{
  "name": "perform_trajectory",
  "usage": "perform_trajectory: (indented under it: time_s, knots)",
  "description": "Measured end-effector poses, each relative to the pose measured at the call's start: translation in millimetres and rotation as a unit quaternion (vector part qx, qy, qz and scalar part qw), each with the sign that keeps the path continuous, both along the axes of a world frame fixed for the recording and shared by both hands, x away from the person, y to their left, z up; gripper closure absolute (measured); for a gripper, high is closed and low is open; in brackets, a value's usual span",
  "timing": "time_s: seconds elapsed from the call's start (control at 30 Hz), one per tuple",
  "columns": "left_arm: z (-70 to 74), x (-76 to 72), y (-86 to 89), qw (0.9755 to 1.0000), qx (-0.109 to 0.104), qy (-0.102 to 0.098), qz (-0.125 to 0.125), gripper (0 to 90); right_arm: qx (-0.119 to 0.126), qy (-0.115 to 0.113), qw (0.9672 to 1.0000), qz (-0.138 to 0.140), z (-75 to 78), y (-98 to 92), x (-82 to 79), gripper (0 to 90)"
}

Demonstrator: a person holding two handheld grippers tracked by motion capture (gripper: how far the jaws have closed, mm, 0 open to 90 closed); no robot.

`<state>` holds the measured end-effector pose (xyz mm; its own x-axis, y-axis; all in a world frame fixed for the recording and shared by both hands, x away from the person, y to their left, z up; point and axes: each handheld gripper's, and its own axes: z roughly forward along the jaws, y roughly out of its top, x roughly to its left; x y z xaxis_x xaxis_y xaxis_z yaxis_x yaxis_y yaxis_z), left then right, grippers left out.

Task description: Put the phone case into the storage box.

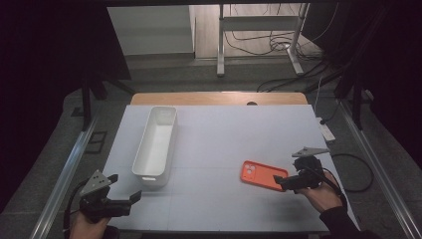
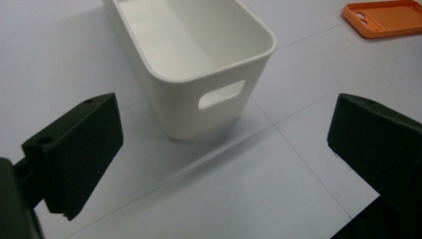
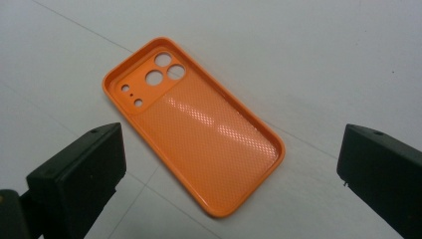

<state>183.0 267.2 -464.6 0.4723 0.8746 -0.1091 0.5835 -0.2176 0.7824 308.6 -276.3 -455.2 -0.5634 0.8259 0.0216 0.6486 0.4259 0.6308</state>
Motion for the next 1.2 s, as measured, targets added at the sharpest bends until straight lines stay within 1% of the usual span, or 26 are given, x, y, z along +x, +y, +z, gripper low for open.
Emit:
perform_trajectory:
  time_s: [0.37,0.67,0.73,0.77,0.8,0.87,0.93,1.0,1.03,1.1,1.2]
  knots:
    - [0.0,0.1,-0.2,1.0000,0.001,0.000,0.000,1.8,-0.013,0.005,0.9999,0.001,-1.0,10.5,16.0,0.0]
    - [-0.1,0.2,-0.2,1.0000,0.001,0.001,-0.001,2.0,-0.013,0.017,0.9998,0.004,-4.1,15.0,24.0,0.0]
    - [-0.1,0.3,0.0,1.0000,-0.001,0.001,0.000,2.0,-0.021,0.022,0.9995,0.004,-5.9,16.4,25.8,0.6]
    - [-0.2,0.3,0.2,1.0000,-0.002,0.001,0.000,2.0,-0.023,0.022,0.9995,0.004,-6.4,16.7,26.2,2.3]
    - [-0.1,0.3,0.5,1.0000,-0.003,0.002,0.000,2.0,-0.025,0.022,0.9994,0.004,-6.8,17.0,26.6,4.8]
    - [-0.1,0.2,0.5,1.0000,-0.002,0.001,0.000,2.0,-0.028,0.023,0.9993,0.006,-7.6,17.6,27.4,15.1]
    - [-0.1,0.2,0.3,1.0000,-0.001,0.001,0.000,2.0,-0.029,0.024,0.9992,0.016,-8.3,17.7,27.8,23.6]
    - [-0.1,0.2,0.1,1.0000,-0.001,0.001,-0.001,2.1,-0.030,0.027,0.9989,0.022,-8.8,18.2,28.2,34.8]
    - [0.0,0.1,0.2,1.0000,-0.001,0.001,-0.001,2.1,-0.028,0.030,0.9987,0.030,-9.0,18.4,28.4,40.6]
    - [0.0,0.1,0.4,1.0000,-0.002,0.000,-0.001,2.2,-0.031,0.033,0.9984,0.033,-9.4,18.7,28.8,48.4]
    - [0.0,0.1,0.5,1.0000,-0.003,0.000,-0.001,2.3,-0.027,0.039,0.9980,0.042,-9.8,17.4,30.4,63.8]
